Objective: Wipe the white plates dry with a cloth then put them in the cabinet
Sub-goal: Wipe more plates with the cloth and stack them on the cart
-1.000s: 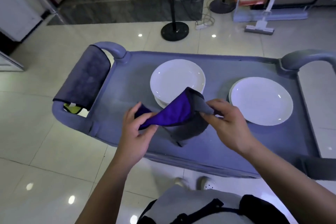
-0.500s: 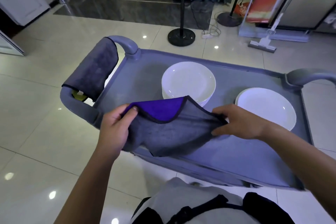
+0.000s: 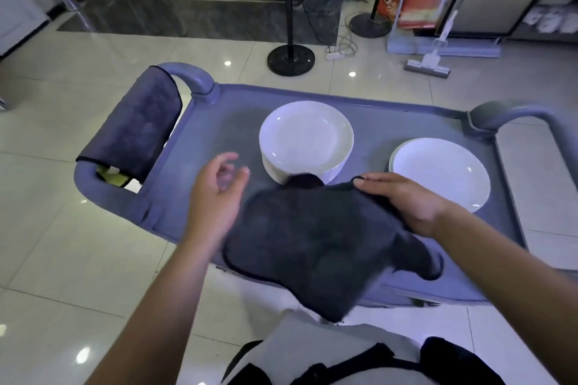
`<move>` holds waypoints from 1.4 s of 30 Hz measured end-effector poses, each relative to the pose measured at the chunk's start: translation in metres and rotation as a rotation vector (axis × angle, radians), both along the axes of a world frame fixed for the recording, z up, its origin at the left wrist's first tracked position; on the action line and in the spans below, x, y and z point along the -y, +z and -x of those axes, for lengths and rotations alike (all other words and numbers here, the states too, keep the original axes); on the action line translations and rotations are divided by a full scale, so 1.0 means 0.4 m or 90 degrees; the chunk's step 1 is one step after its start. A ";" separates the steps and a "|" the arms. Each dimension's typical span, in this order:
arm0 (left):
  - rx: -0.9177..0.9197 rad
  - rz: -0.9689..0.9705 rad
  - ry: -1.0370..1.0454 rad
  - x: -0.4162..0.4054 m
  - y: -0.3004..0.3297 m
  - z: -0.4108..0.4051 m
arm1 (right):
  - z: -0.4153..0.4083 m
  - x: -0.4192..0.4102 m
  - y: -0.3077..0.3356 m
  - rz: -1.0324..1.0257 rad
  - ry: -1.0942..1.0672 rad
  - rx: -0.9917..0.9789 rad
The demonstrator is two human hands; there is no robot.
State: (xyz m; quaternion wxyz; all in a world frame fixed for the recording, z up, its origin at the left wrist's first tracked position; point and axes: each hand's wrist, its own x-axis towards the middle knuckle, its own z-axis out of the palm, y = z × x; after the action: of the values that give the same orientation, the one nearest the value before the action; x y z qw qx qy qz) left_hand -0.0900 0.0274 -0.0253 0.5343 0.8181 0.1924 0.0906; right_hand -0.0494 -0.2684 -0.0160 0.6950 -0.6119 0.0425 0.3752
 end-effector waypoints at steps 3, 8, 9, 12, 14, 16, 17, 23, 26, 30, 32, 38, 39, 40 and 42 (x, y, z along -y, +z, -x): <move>-0.160 0.101 -0.182 0.035 -0.084 0.103 | 0.041 -0.012 -0.006 -0.023 -0.088 0.040; -0.472 0.078 -0.460 0.096 -0.191 0.210 | 0.060 -0.010 0.097 -0.044 -0.134 0.153; -0.459 0.104 -0.452 0.118 -0.192 0.205 | 0.060 -0.006 0.122 -0.046 -0.135 0.185; -0.343 0.169 -0.439 0.179 -0.165 0.164 | 0.061 -0.002 0.187 -0.053 -0.128 0.278; -0.251 0.220 -0.388 0.196 -0.156 0.126 | 0.060 -0.002 0.221 -0.070 -0.155 0.315; -0.197 0.278 -0.312 0.194 -0.153 0.090 | 0.059 -0.006 0.249 -0.086 -0.192 0.340; -0.187 0.330 -0.268 0.192 -0.156 0.080 | 0.058 -0.007 0.258 -0.100 -0.207 0.348; -0.264 0.728 -0.198 0.197 -0.178 0.031 | 0.066 -0.009 0.277 -0.145 -0.255 0.329; -0.305 0.760 -0.300 0.193 -0.199 0.019 | 0.074 0.006 0.272 -0.123 -0.281 0.318; -0.400 0.713 -0.482 0.198 -0.215 0.030 | 0.096 0.034 0.277 -0.168 -0.316 0.305; -0.446 0.684 -0.562 0.207 -0.220 0.039 | 0.108 0.051 0.279 -0.189 -0.329 0.316; -0.303 0.770 -0.445 0.231 -0.208 0.004 | 0.145 0.132 0.268 -0.171 -0.427 0.324; -0.295 0.807 -0.385 0.213 -0.198 -0.011 | 0.153 0.147 0.265 -0.152 -0.446 0.323; -0.293 0.827 -0.342 0.192 -0.184 -0.030 | 0.166 0.162 0.260 -0.125 -0.461 0.333; -0.289 0.781 -0.306 0.159 -0.141 -0.057 | 0.193 0.172 0.251 -0.039 -0.477 0.351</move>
State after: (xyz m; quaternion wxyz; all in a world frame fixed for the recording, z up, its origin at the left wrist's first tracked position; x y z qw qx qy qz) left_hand -0.0674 -0.0363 -0.0817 0.8517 0.3869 0.1295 -0.3288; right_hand -0.1268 -0.3371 0.0842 0.7858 -0.6104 0.0634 -0.0774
